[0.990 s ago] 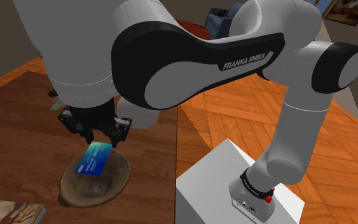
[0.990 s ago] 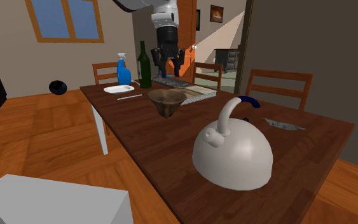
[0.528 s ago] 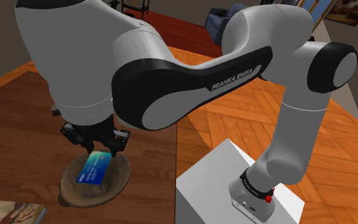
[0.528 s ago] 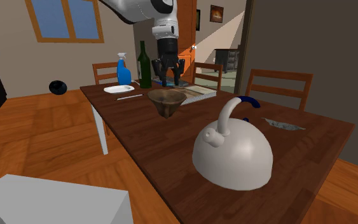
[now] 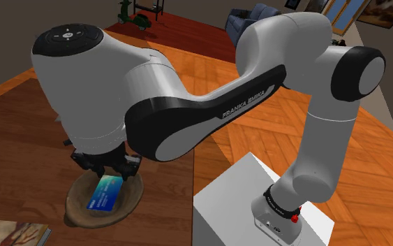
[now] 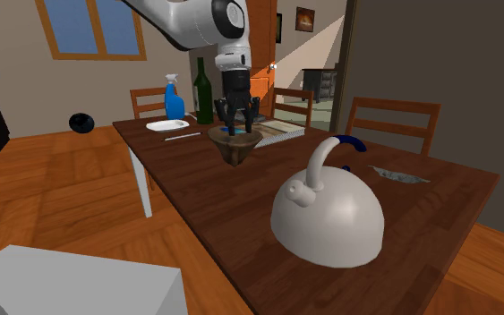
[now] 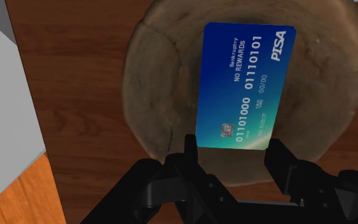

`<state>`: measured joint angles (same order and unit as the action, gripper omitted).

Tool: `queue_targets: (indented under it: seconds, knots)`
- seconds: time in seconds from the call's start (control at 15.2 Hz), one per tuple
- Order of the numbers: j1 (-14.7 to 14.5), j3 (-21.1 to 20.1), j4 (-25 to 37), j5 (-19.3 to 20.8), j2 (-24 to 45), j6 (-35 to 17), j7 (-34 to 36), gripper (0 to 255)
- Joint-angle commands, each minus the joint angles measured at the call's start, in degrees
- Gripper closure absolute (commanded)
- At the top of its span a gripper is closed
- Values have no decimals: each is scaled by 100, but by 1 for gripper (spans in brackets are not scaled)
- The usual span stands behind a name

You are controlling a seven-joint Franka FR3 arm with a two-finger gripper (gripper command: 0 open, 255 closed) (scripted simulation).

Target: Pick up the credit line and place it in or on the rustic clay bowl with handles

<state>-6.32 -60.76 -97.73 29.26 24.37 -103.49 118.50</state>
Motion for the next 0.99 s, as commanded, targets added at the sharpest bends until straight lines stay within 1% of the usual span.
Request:
queue_targets:
  seconds: [0.0, 0.33, 0.4, 0.73, 0.92]
  knots:
    - [-2, 8, -10, 12, 11, -19, 4, 255]
    - [-2, 8, -10, 11, 11, -18, 4, 255]
    - [-2, 8, -10, 11, 11, -18, 4, 0]
    - [-2, 8, -10, 11, 11, -18, 4, 0]
    - [-100, -70, 478, -122, -79, 492, -98, 0]
